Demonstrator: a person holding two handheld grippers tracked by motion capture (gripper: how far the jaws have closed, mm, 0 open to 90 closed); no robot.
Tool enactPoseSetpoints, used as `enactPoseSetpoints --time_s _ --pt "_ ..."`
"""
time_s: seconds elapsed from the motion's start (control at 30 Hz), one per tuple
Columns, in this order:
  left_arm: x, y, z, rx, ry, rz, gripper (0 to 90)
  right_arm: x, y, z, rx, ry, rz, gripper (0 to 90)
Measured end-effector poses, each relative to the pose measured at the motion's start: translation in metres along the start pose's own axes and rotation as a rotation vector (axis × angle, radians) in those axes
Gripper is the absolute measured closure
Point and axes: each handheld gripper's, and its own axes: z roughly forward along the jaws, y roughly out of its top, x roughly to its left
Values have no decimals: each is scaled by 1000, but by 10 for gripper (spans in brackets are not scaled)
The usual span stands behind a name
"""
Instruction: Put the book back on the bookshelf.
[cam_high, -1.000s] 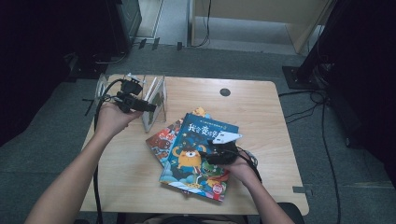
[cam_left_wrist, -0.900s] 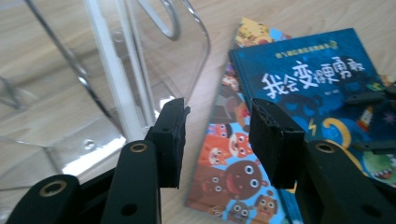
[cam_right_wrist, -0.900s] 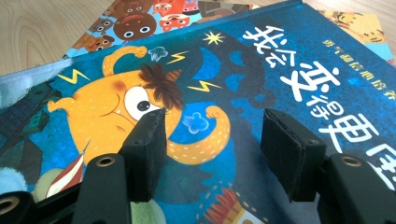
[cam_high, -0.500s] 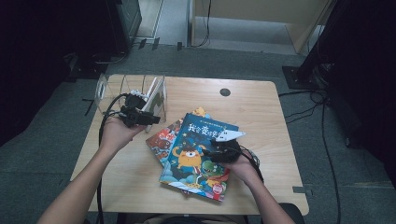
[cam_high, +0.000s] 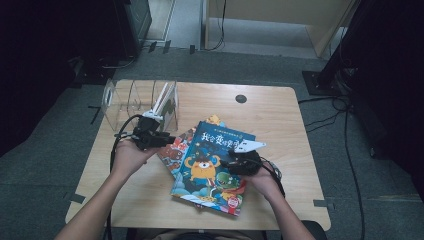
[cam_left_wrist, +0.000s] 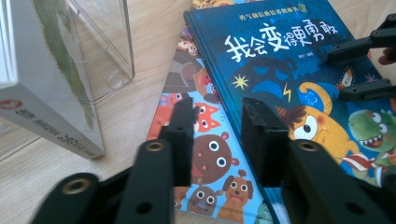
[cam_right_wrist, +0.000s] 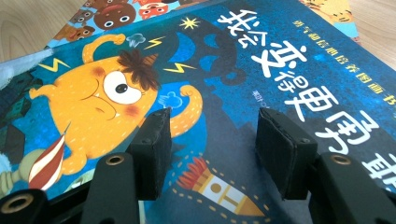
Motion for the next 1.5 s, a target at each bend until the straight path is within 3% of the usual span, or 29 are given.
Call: enactPoseSetpoints --time_s 0.23,0.5,0.57,0.9,0.97,1.2,1.33,1.5 --pt "-1 -9 9 11 -45 -21 697 -4 -4 -5 -5 -11 9 461" --pt "-1 -19 27 10 -86 -8 717 -8 -13 -17 -7 -53 37 480" --pt "-1 -20 30 17 -84 -8 689 -10 -16 -20 -13 -64 48 486" --pt "0 -32 44 24 -71 7 713 -17 -27 -33 -31 -98 58 559" --pt "0 -33 47 27 -71 6 711 -20 -30 -35 -42 -112 88 560" --pt "3 -37 53 41 -67 3 708 -26 -34 -41 -49 -132 127 626" --pt "1 -41 57 60 -58 26 750 -33 -36 -46 -46 -133 150 659" --pt "-1 -45 60 15 -81 35 754 -40 -37 -48 -38 -133 174 694"
